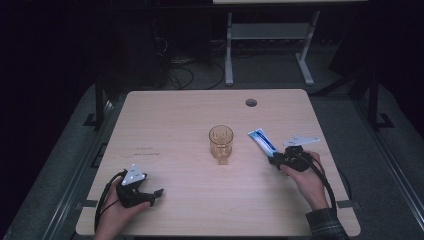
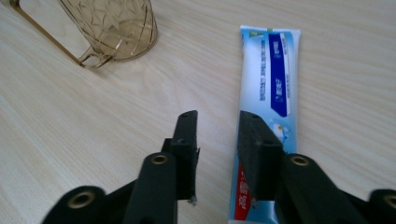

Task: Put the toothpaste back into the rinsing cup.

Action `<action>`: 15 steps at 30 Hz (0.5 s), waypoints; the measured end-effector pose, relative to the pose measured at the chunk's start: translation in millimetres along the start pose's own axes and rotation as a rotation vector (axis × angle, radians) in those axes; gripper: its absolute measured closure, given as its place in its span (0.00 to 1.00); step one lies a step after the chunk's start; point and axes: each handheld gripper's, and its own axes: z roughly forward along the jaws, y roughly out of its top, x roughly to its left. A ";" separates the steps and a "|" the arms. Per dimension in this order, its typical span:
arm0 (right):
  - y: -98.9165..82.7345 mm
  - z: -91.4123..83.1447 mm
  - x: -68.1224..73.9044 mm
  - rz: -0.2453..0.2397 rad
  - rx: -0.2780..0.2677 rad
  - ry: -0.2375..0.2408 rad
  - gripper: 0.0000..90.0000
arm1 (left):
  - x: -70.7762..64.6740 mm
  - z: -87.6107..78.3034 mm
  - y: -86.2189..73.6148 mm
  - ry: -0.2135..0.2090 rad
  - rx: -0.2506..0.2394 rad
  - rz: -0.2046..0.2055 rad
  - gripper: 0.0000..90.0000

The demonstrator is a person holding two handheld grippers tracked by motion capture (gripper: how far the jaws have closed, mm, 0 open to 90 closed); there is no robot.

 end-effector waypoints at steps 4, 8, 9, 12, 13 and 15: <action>5.7 -2.4 -0.5 0.002 -0.011 -0.010 0.64 | 0.0 0.0 0.0 0.000 0.000 0.000 0.15; 12.5 -3.4 -3.7 0.007 -0.015 -0.028 0.57 | 0.0 0.0 0.0 0.000 0.000 0.000 0.15; 14.8 -3.3 -5.4 0.010 -0.016 -0.031 0.55 | 0.0 0.0 0.0 0.000 0.000 0.000 0.15; 21.2 -1.7 -9.1 0.016 -0.006 -0.040 0.52 | 0.0 0.0 0.0 0.000 0.000 0.000 0.15; 23.2 -1.0 -10.4 0.012 -0.004 -0.043 0.51 | 0.0 0.0 0.0 0.000 0.000 0.000 0.15; 27.2 0.4 -11.7 0.014 0.003 -0.052 0.49 | 0.0 0.0 0.0 0.000 0.000 0.000 0.15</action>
